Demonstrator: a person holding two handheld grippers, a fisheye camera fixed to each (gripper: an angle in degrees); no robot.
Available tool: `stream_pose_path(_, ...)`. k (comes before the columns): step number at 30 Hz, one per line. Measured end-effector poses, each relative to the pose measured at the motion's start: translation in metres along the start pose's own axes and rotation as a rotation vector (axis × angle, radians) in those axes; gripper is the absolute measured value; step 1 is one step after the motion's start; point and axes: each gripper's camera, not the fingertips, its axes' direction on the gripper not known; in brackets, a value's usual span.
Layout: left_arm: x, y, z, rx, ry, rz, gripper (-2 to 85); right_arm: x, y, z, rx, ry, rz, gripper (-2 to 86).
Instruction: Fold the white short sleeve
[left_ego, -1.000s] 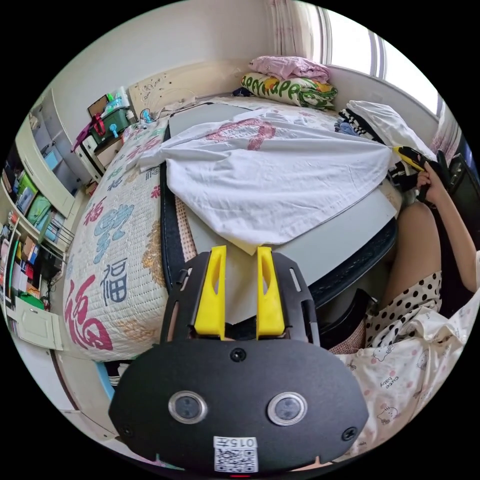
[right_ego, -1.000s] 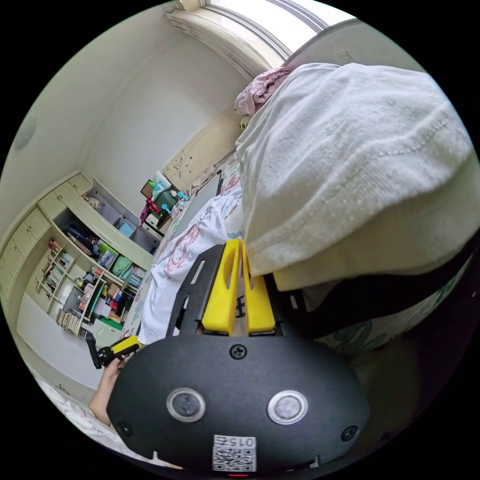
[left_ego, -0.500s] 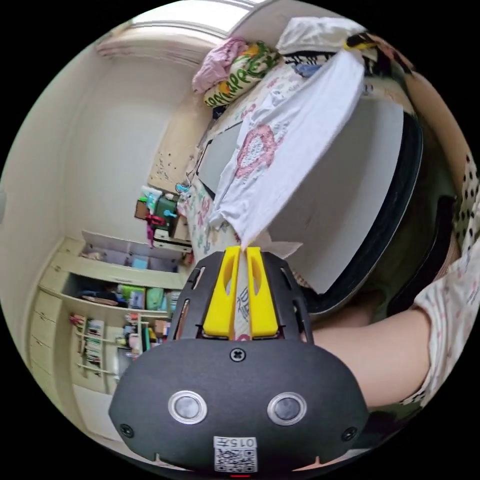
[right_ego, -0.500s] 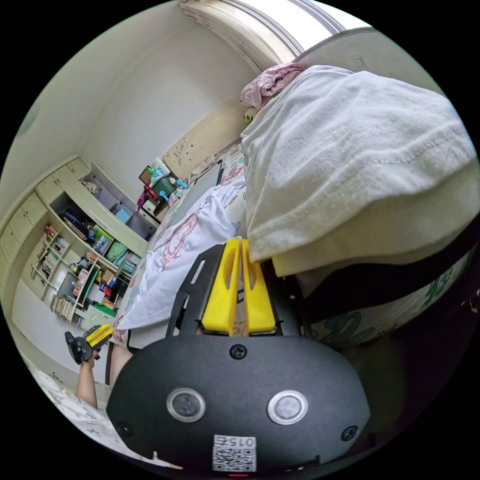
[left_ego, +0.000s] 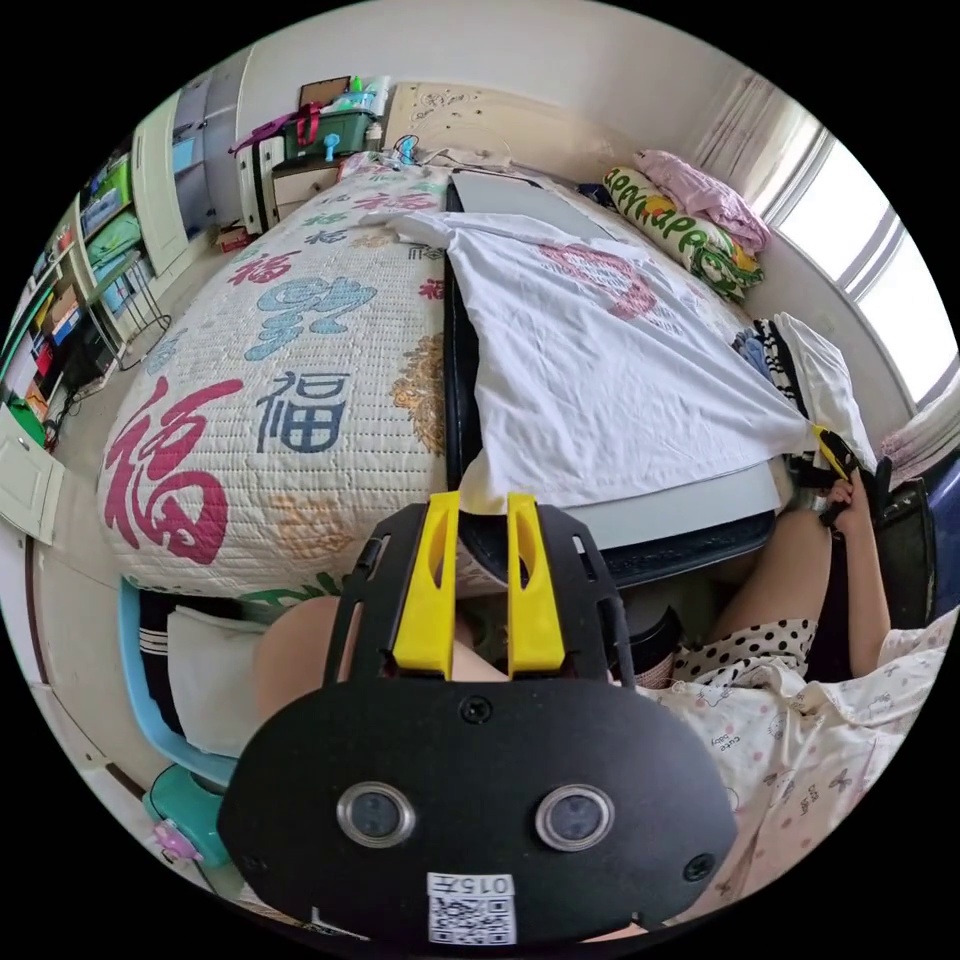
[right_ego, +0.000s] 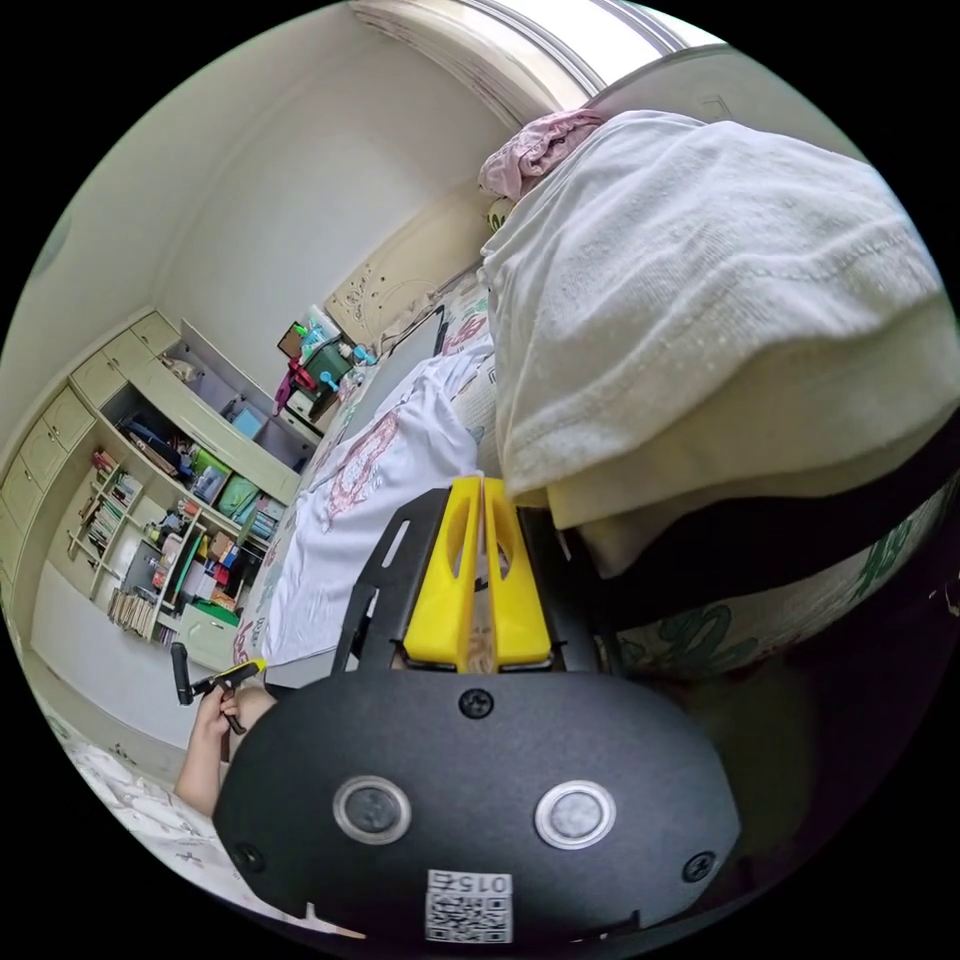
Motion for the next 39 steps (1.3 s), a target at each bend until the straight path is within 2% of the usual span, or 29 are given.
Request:
stream_pose_path(6, -0.027, 0.007, 0.023, -0.006, 0.05, 0.011, 2.3, 0.031, 0.039, -0.005, -0.049, 0.009, -0.027, -0.5)
stream_pose_path(10, -0.05, 0.031, -0.002, 0.083, 0.08, 0.025, -0.1, 0.048, 0.074, -0.02, -0.12, 0.039, -0.101, -0.5)
stream_pose_path(16, -0.077, 0.068, -0.021, 0.117, 0.046, 0.047, -0.5, 0.098, 0.17, -0.051, -0.278, 0.185, -0.25, -0.4)
stream_pose_path(24, -0.094, 0.087, 0.062, 0.009, -0.02, 0.06, -0.3, 0.255, 0.288, -0.088, -0.354, 0.236, -0.249, -0.4)
stream_pose_path(30, -0.125, 0.109, 0.105, -0.017, 0.038, 0.022, 0.1, 0.407, 0.375, -0.148, -0.395, 0.256, -0.206, -0.4)
stream_pose_path(35, -0.179, 0.123, 0.113, 0.075, 0.09, -0.063, 1.2, 0.519, 0.447, -0.227, -0.359, 0.367, -0.22, -0.5)
stream_pose_path(39, -0.229, 0.088, 0.13, 0.204, 0.114, -0.141, 3.5, 0.586, 0.499, -0.288, -0.27, 0.37, -0.284, -0.4)
